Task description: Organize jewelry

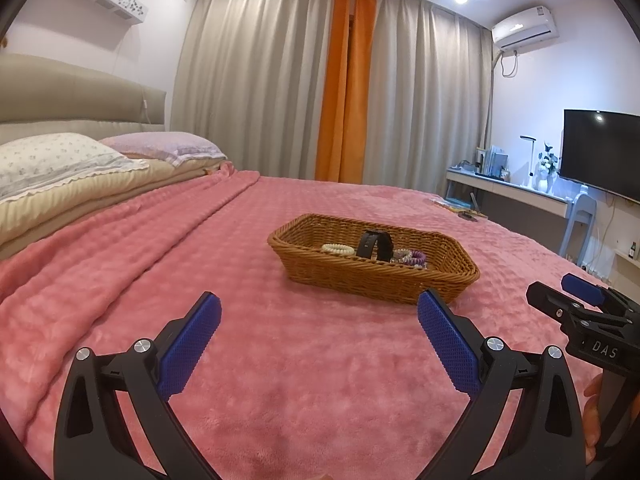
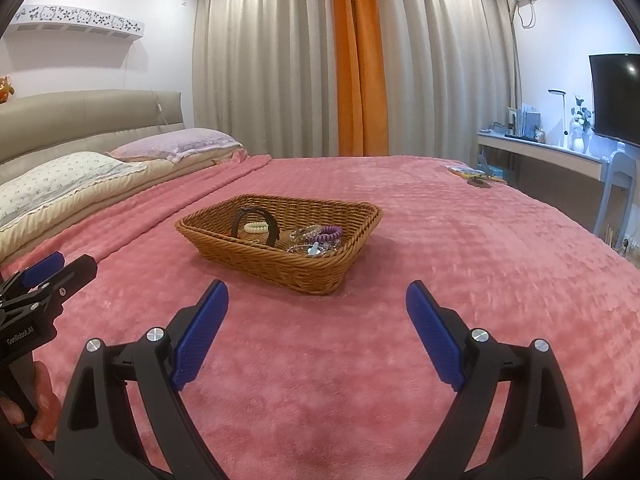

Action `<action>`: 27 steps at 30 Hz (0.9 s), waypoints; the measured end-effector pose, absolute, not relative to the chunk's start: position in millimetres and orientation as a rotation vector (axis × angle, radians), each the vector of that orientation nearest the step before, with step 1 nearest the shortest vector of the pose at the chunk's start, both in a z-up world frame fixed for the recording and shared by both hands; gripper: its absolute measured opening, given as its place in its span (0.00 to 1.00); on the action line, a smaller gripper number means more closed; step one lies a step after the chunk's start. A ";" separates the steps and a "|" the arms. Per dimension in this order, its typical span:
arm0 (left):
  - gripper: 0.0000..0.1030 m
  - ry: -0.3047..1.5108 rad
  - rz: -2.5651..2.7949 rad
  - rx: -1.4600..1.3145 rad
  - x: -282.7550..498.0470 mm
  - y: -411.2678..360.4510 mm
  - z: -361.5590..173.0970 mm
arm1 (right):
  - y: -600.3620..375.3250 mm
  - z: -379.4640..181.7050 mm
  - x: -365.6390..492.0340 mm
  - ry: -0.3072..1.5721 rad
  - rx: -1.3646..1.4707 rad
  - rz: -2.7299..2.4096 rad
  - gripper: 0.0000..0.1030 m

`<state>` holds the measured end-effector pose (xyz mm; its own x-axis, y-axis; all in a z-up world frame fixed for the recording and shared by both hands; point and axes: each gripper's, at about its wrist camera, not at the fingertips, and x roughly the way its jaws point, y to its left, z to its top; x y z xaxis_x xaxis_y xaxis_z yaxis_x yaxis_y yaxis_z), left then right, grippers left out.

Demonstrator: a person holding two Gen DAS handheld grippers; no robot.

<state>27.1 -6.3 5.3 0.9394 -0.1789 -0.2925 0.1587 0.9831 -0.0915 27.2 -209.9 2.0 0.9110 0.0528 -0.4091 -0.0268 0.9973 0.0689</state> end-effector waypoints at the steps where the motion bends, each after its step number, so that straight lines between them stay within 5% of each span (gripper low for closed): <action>1: 0.93 0.305 -0.172 -0.067 27.0 -6.7 5.0 | -209.6 1.8 27.2 0.424 0.062 0.041 0.84; 27: 0.93 0.308 -0.163 -0.061 26.7 -4.3 -0.5 | -213.0 1.4 27.3 0.431 0.074 0.035 0.84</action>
<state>26.7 -4.3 -0.5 0.9399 -0.1686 -0.2969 0.1499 0.9850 -0.0850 27.3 -213.0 1.4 0.9082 0.0497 -0.4157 -0.0182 0.9967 0.0795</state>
